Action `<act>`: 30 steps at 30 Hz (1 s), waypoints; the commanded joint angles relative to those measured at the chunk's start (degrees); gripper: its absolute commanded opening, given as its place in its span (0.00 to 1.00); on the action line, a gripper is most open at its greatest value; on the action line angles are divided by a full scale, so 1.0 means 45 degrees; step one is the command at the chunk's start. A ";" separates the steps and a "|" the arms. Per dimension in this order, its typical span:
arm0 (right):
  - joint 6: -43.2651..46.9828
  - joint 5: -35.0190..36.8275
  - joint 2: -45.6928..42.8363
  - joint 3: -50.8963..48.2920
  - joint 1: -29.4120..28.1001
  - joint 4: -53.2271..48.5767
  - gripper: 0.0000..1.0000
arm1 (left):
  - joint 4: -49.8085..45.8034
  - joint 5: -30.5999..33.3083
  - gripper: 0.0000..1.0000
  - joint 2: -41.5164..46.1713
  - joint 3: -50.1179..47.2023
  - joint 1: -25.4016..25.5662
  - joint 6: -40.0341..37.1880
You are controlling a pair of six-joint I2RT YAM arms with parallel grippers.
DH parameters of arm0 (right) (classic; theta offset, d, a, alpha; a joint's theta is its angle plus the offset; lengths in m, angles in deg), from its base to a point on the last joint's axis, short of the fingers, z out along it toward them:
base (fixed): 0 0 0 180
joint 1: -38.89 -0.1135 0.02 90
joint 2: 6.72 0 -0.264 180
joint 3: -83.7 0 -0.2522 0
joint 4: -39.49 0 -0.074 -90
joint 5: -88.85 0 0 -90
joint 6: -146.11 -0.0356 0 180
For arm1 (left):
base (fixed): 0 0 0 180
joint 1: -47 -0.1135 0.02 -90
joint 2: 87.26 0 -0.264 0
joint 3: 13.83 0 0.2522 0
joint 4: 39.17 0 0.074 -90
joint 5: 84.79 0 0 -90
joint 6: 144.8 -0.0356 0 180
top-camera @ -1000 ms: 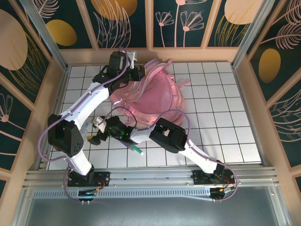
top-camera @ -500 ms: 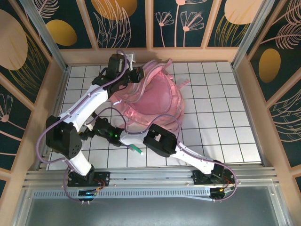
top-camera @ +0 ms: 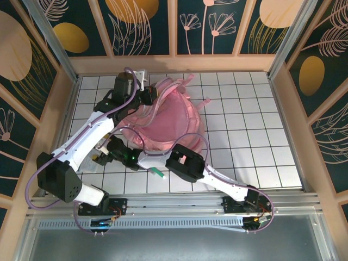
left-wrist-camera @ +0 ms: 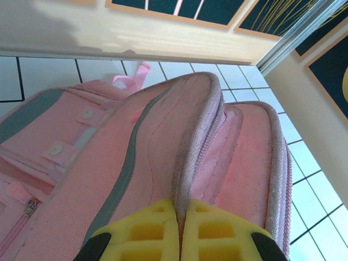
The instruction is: Pack the student bag
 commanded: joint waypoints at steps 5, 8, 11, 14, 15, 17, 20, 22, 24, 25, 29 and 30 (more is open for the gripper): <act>-0.1947 -0.0301 -0.2280 -0.3133 -0.0062 -0.2581 0.99 | 0.1367 -0.0099 0.00 0.0362 0.0525 -0.0113 -0.1029; -0.2271 -0.0402 -0.3321 -0.4478 0.0043 -0.1783 0.99 | 0.1363 -0.0040 0.00 0.0172 0.0477 -0.0122 -0.1641; -0.2223 -0.0099 -0.3719 -0.5177 0.0323 -0.1784 0.99 | 0.1438 0.0289 0.00 -0.0179 0.0549 -0.0118 -0.1949; -0.2420 0.0065 -0.4143 -0.5960 0.0763 -0.1965 0.99 | 0.1402 0.0102 0.00 -0.0706 0.0859 -0.0118 -0.1995; -0.2442 -0.0068 -0.4429 -0.6426 0.0876 -0.1732 0.99 | 0.1383 0.0063 0.00 -0.0816 0.0941 -0.0128 -0.2011; -0.2527 -0.0517 -0.5112 -0.7353 0.1053 -0.1295 0.99 | 0.1346 0.0112 0.00 -0.0987 0.1081 -0.0123 -0.2089; -0.2488 -0.1044 -0.5918 -0.8083 0.1056 -0.1213 0.99 | 0.1238 0.0612 0.00 -0.1051 0.1136 -0.0120 -0.2443; -0.2435 -0.1442 -0.6356 -0.8185 0.1035 -0.1470 0.99 | 0.1016 0.0894 0.00 -0.1087 0.1235 -0.0119 -0.2773; -0.2377 -0.1468 -0.6751 -0.8111 0.1006 -0.1842 0.99 | 0.0720 0.1185 0.00 -0.1145 0.1389 -0.0131 -0.3068; -0.2352 -0.1478 -0.6982 -0.8110 0.0980 -0.1930 0.99 | 0.0592 0.1301 0.00 -0.1182 0.1447 -0.0140 -0.3219; -0.2390 -0.1845 -0.7226 -0.7596 0.0877 -0.2079 0.99 | 0.0387 0.1552 0.00 -0.1310 0.1724 -0.0225 -0.3530; -0.2180 -0.2134 -0.7065 -0.7292 0.0770 -0.2052 0.99 | 0.0371 0.1540 0.00 -0.1358 0.1798 -0.0255 -0.3573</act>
